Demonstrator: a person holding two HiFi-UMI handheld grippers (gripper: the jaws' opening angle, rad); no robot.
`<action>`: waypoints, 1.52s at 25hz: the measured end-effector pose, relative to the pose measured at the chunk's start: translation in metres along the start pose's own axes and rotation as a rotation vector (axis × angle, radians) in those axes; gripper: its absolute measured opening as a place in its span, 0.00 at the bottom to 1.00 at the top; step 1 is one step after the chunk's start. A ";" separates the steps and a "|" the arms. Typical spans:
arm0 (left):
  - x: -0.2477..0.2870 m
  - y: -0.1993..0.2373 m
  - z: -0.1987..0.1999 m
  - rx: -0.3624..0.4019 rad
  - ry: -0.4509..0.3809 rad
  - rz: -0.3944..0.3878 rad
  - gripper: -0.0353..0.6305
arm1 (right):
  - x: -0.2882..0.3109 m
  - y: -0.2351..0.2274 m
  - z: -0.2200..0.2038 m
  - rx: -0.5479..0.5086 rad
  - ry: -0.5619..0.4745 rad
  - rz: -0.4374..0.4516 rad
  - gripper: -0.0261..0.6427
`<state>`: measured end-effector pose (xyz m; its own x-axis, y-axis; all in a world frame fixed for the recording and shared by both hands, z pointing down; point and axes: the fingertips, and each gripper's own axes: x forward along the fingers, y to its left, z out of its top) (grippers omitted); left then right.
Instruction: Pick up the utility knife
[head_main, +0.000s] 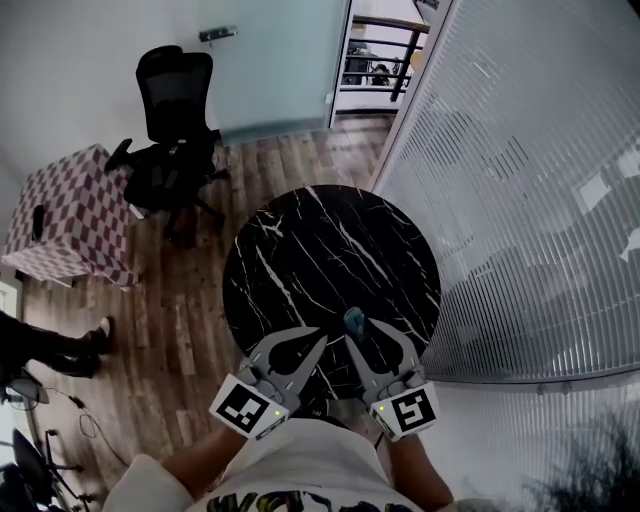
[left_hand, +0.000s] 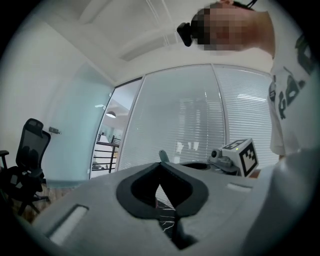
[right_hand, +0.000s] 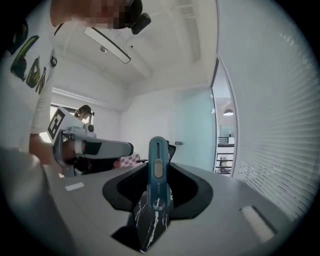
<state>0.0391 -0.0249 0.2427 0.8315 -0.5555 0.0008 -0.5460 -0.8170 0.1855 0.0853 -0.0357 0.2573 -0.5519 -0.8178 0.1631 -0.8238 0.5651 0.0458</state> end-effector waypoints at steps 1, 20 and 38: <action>-0.001 -0.004 0.004 0.005 -0.004 -0.005 0.06 | -0.004 0.001 0.007 0.009 -0.018 -0.004 0.23; -0.009 -0.050 0.029 0.038 -0.079 -0.027 0.06 | -0.056 0.011 0.045 0.021 -0.147 -0.023 0.23; -0.012 -0.055 0.024 0.031 -0.067 -0.041 0.06 | -0.059 0.017 0.038 0.021 -0.131 -0.031 0.23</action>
<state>0.0565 0.0226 0.2088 0.8450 -0.5299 -0.0721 -0.5155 -0.8430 0.1540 0.0989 0.0177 0.2109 -0.5374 -0.8427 0.0322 -0.8423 0.5383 0.0276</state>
